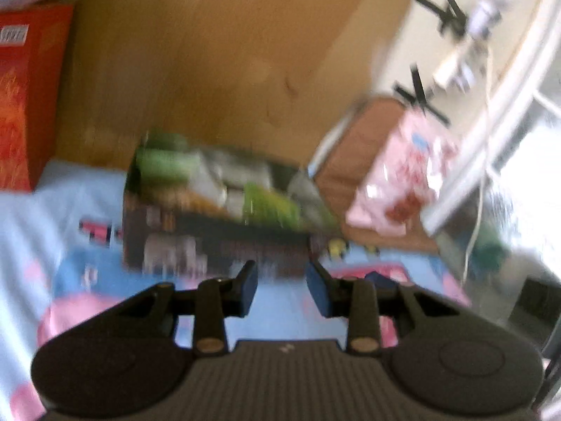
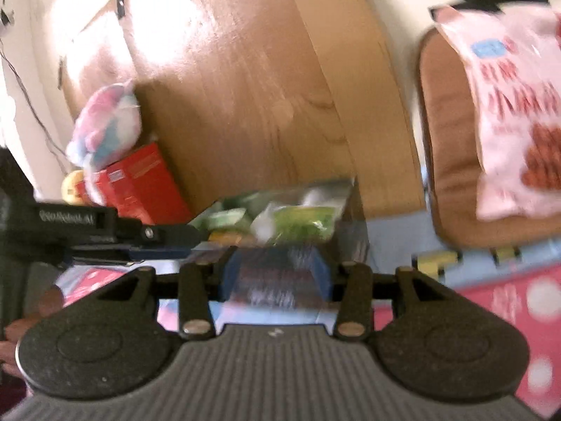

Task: Organize snacks
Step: 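Grasp the bright green snack packet with the left gripper, then carry the bright green packet over the tin box and open the left gripper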

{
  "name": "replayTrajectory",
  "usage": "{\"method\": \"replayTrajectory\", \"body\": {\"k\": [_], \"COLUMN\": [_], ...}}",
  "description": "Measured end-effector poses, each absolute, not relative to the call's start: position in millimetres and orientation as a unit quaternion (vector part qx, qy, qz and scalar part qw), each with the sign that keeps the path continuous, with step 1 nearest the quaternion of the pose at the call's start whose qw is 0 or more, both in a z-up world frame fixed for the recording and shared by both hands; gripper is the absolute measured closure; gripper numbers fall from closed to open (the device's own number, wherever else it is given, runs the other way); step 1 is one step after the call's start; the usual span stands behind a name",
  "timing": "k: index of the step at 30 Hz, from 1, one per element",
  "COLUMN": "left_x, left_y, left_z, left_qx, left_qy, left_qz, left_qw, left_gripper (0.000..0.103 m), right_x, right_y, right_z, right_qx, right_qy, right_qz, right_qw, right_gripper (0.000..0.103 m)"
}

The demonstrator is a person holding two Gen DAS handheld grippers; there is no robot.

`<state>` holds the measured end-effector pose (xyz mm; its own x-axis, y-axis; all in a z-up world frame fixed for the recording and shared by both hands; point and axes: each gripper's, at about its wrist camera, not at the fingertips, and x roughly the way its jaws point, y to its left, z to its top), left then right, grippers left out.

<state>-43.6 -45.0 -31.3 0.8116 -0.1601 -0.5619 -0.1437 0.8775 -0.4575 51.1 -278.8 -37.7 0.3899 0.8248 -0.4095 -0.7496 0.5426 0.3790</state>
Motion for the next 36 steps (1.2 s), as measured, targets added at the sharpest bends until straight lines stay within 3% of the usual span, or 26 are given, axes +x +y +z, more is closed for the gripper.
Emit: {"method": "replayTrajectory", "body": {"k": [10, 16, 18, 21, 31, 34, 36], "left_x": [-135, -146, -152, -161, -174, -170, -171], "left_y": [-70, -82, -87, -92, -89, -79, -74], "left_z": [-63, -84, -87, -84, -60, -70, -74], "left_qx": [-0.272, -0.298, -0.298, -0.298, -0.311, -0.347, -0.352], "left_qy": [0.362, 0.377, 0.370, 0.367, 0.318, 0.330, 0.333], "left_qz": [0.008, 0.001, -0.001, 0.000, -0.010, -0.011, 0.004], "left_qw": [0.892, 0.877, 0.880, 0.881, 0.896, 0.878, 0.875], "left_gripper": [0.069, 0.067, 0.069, 0.070, 0.066, 0.059, 0.063], "right_x": [-60, -101, -110, -121, -130, -133, -135], "right_y": [-295, -281, -273, -265, -265, -264, -261], "right_z": [-64, -76, -84, -83, -64, -60, -59], "right_qx": [-0.031, -0.114, -0.151, -0.184, -0.186, -0.201, -0.211], "right_qy": [0.323, 0.307, 0.295, 0.265, 0.192, 0.171, 0.169], "right_qz": [0.560, 0.562, 0.547, 0.526, 0.508, 0.510, 0.518], "right_qw": [0.763, 0.760, 0.769, 0.787, 0.819, 0.819, 0.812], "right_gripper": [0.055, 0.045, 0.047, 0.063, 0.068, 0.076, 0.079]}}
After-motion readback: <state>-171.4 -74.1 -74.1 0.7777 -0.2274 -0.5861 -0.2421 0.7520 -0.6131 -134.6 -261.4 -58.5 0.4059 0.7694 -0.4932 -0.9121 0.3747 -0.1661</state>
